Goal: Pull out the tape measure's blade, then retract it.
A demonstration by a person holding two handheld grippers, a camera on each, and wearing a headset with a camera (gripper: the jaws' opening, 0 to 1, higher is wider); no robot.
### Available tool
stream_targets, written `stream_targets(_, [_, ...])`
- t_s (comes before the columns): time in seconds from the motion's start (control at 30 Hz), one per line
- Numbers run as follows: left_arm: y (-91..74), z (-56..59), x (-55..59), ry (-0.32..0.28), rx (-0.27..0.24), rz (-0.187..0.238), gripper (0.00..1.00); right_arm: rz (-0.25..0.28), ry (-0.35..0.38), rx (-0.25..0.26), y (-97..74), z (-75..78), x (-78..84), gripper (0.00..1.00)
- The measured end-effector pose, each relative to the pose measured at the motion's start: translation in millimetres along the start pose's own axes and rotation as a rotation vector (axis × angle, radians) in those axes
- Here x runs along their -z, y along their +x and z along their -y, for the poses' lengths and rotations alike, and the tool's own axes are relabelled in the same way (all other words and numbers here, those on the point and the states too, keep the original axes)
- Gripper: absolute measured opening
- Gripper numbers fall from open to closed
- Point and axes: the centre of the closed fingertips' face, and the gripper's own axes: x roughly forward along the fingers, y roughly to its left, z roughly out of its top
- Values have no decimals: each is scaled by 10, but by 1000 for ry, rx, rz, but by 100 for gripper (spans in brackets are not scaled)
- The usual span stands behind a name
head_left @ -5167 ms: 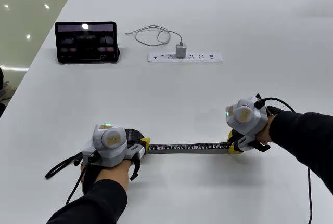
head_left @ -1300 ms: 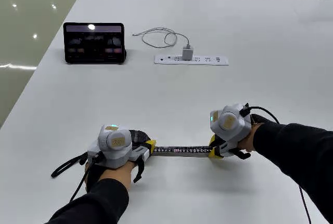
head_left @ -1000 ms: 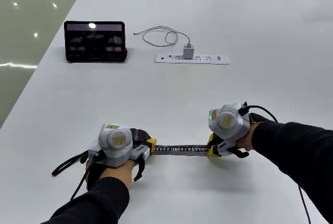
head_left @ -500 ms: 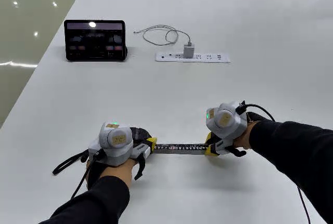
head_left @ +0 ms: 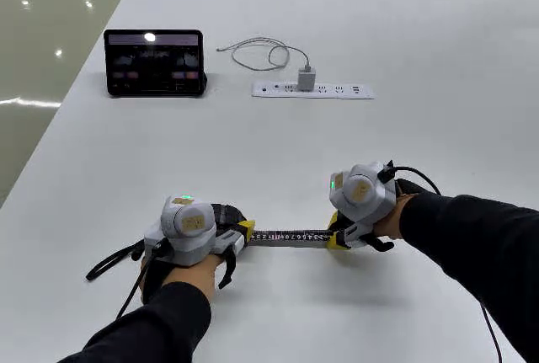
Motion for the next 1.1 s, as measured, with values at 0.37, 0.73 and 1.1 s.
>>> stream_targets(0.37, [0,3,3,-3,5,-2,60,10,-8,-5,25,-17,-69,11])
stream_targets(0.73, [-1,6,2,-5,5,-5,60,22,-11,-6,51,-19,-135,11])
stream_targets(1.1, [1,9,1,-6,9,-5,60,48,-26,-5,79,-27,-191,11])
